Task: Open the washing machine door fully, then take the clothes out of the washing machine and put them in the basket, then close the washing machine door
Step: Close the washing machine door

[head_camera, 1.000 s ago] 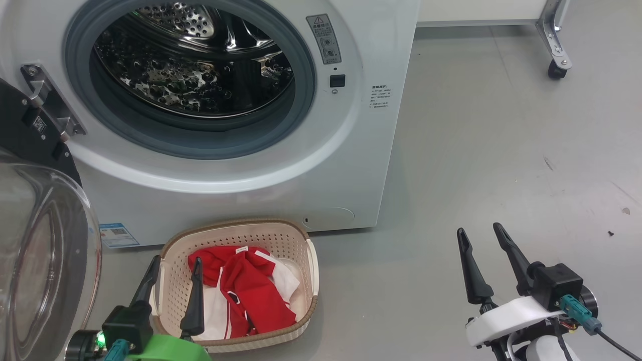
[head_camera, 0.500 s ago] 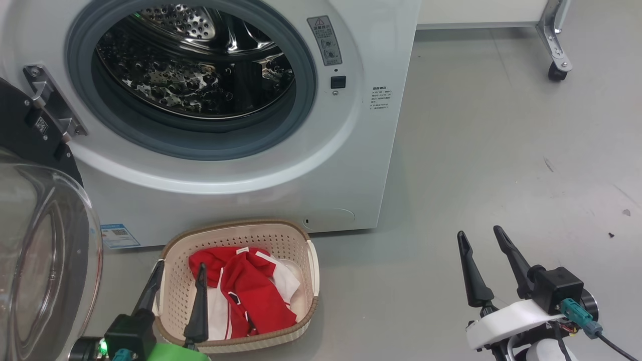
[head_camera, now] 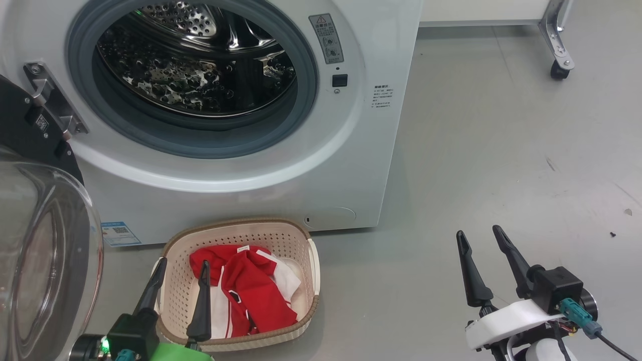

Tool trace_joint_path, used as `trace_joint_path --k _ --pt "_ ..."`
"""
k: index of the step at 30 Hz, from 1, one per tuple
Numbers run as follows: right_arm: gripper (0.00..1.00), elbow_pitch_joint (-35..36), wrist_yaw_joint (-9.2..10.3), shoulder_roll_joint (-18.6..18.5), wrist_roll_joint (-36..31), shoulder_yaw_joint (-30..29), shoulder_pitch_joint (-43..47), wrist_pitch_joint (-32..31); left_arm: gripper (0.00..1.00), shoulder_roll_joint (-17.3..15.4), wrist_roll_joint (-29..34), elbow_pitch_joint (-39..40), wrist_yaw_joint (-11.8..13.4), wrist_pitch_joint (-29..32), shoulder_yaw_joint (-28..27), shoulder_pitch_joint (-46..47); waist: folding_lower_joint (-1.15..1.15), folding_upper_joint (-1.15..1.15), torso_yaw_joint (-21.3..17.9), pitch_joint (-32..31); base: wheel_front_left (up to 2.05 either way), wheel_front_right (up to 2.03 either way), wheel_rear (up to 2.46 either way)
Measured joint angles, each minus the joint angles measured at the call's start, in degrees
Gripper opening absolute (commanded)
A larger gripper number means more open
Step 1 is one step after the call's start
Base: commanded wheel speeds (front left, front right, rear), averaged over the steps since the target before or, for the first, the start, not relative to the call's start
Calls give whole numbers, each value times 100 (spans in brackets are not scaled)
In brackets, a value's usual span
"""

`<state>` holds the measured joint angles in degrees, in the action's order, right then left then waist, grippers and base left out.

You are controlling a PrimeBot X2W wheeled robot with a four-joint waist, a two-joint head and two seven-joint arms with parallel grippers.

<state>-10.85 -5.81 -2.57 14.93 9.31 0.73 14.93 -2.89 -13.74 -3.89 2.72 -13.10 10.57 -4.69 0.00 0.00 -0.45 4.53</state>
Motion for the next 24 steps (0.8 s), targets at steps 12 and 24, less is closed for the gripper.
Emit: trace_joint_path --k 12,24 --pt "100 31 42 1 10 5 0 0 100 -3 65 162 8 77 32 -6 0 0 -6 2 -42 42 0" --pt "100 65 44 1 10 14 0 0 100 -10 66 297 51 145 43 -48 0 0 -20 27 -93 93 0"
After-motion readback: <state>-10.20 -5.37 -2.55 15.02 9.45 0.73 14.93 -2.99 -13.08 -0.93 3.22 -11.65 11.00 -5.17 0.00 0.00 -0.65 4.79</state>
